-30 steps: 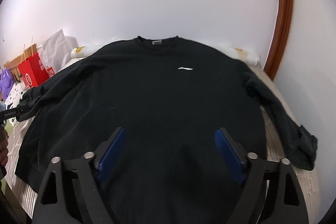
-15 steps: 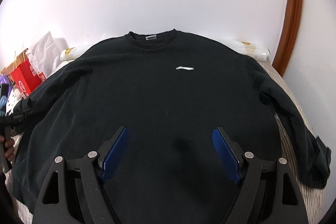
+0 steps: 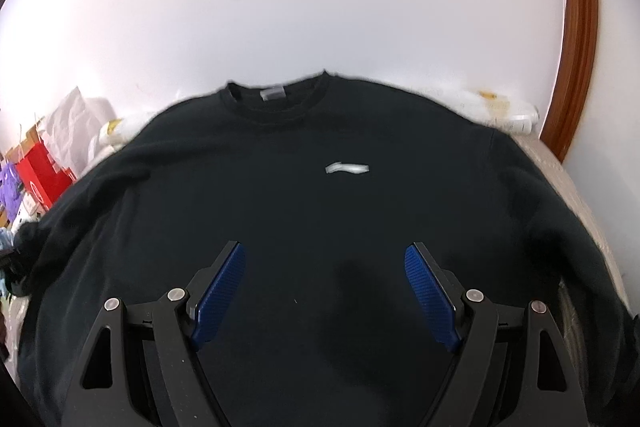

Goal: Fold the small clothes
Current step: 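Fold the held sleeve across the chest toward the right gripper, release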

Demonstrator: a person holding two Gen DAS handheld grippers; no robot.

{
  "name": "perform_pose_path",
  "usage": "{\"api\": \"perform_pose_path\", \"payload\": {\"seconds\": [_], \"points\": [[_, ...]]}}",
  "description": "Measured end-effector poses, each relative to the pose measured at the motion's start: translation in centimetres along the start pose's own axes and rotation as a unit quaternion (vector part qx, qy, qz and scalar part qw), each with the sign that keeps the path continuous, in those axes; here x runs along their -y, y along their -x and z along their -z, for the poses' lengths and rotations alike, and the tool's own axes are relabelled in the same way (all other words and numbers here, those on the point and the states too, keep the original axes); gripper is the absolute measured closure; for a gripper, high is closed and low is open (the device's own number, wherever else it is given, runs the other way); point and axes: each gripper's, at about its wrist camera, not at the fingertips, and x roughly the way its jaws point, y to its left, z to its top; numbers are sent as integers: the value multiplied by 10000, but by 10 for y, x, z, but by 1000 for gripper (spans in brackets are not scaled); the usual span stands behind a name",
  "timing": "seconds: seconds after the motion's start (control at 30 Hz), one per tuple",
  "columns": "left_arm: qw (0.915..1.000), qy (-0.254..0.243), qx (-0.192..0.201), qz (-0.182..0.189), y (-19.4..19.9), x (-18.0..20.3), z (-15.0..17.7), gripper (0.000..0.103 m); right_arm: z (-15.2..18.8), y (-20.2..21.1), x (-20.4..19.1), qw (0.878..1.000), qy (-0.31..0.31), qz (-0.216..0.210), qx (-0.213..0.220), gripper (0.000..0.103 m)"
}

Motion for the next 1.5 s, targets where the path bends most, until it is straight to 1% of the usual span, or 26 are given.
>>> {"api": "perform_pose_path", "payload": {"seconds": [0.07,0.17,0.27,0.3,0.37,0.5,0.57,0.63,0.73,0.83,0.97,1.03,1.1,1.2,1.23,1.27,1.33,1.37,1.4,1.43,1.47,1.5], "points": [[9998,56,160,133,10,15,-11,88,5,0,3,10000,72,-36,-39,21],[9986,8,369,380,22,43,-24,88,7,7,11,9995,216,199,109,22],[9957,-76,555,744,34,83,-41,88,6,13,27,9983,246,480,242,22],[9943,-126,608,867,38,103,-49,88,6,13,33,9975,287,588,250,21],[9925,-197,703,978,42,135,-59,88,6,12,45,9964,316,743,248,22],[9879,-366,817,1263,48,198,-74,88,6,6,72,9965,133,805,177,22],[9844,-478,819,1480,50,229,-78,88,6,1,83,9972,-34,745,90,22],[9807,-575,786,1693,53,257,-79,88,6,-3,92,9966,-209,797,21,22],[9748,-660,633,2034,49,296,-75,88,6,-7,100,9966,-396,719,-27,22],[9702,-826,504,2222,43,332,-61,88,6,-7,102,9970,-447,638,12,22],[9655,-984,242,2398,34,365,-42,88,7,-9,106,9971,-549,528,-9,22],[9643,-1024,147,2436,29,374,-35,88,8,-12,107,9971,-604,451,-64,22],[9636,-930,7,2507,23,377,-31,88,7,-12,105,9973,-588,442,-86,22],[9618,-840,-200,2598,18,378,-28,81,6,-10,103,9976,-581,379,-38,22],[9622,-814,-252,2588,19,374,-28,77,6,-9,103,9976,-584,362,-26,22],[9625,-797,-252,2579,20,369,-28,75,6,-9,102,9977,-575,362,-23,22],[9645,-775,-163,2518,26,355,-31,75,6,-9,99,9981,-516,345,-24,22],[9665,-766,-120,2448,28,347,-33,73,6,-10,99,9982,-486,347,-27,22],[9705,-729,-69,2296,31,334,-35,70,6,-10,97,9983,-465,351,-21,22],[9721,-682,-47,2243,33,324,-37,59,7,-11,96,9985,-449,326,-24,22],[9727,-616,-20,2235,34,313,-40,44,7,-11,95,9986,-440,307,-32,22],[9740,-499,51,2210,36,294,-41,37,7,-11,93,9986,-432,292,-31,22]]}}
